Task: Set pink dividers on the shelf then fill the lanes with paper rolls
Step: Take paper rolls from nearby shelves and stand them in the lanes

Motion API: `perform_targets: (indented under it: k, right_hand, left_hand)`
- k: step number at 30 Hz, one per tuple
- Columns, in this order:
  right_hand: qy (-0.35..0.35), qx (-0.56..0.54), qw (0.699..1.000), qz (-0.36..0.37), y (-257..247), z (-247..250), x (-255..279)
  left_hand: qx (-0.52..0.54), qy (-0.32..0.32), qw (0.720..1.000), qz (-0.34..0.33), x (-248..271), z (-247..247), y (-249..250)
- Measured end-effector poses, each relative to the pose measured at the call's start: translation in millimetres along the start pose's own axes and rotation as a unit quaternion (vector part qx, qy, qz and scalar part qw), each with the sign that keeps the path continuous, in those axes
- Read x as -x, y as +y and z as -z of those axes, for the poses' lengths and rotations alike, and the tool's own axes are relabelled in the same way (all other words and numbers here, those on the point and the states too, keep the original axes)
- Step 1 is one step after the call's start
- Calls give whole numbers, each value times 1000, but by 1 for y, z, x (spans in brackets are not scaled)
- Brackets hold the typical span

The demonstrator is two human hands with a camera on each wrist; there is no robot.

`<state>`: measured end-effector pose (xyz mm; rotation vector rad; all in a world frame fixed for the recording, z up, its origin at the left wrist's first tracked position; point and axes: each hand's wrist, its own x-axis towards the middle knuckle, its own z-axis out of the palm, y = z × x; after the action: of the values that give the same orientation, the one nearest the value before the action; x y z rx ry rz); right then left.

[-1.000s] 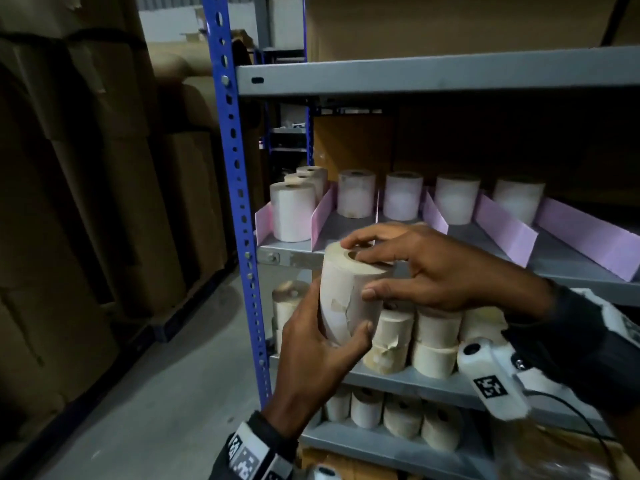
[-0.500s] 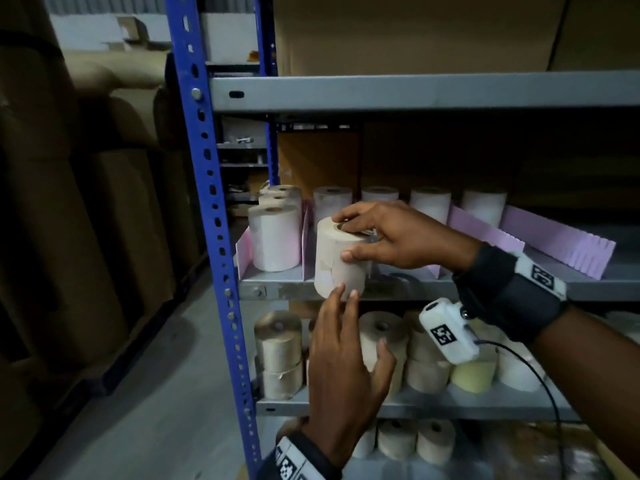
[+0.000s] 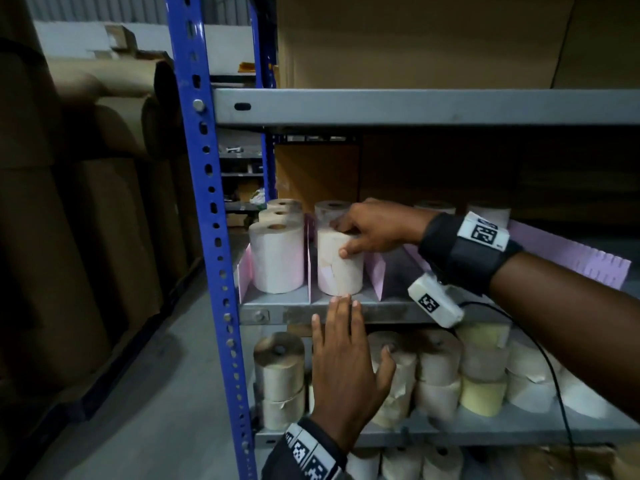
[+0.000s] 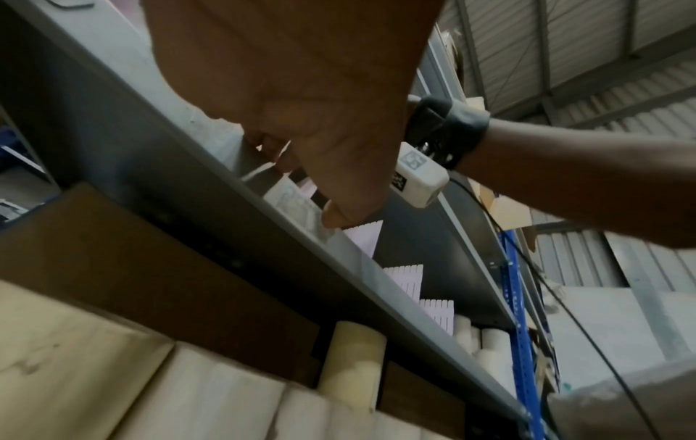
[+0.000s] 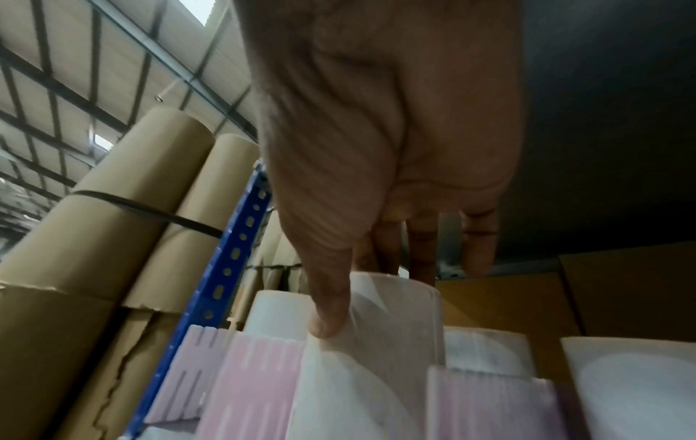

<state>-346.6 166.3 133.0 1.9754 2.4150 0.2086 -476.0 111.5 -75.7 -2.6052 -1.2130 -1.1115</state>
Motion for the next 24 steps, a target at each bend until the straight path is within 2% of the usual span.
perform_targets:
  k: [4,8,18,24]
  right_hand:
    - [-19,-8,999,-26,15,-3,-30]
    - [-51,0,997,-66,30,-6,-57]
    - [-21,21,999,-16,48,-9,-83]
    - [-27,26,999,12,51,-7,-85]
  left_hand:
    - [-32,-7,999,-26,2,-6,-9]
    - [-40,24,998,-53,1,-7,-15]
    - [-34,39,997,-54,1,-8,-18]
    - [-37,37,997,-61,1,-11,-20]
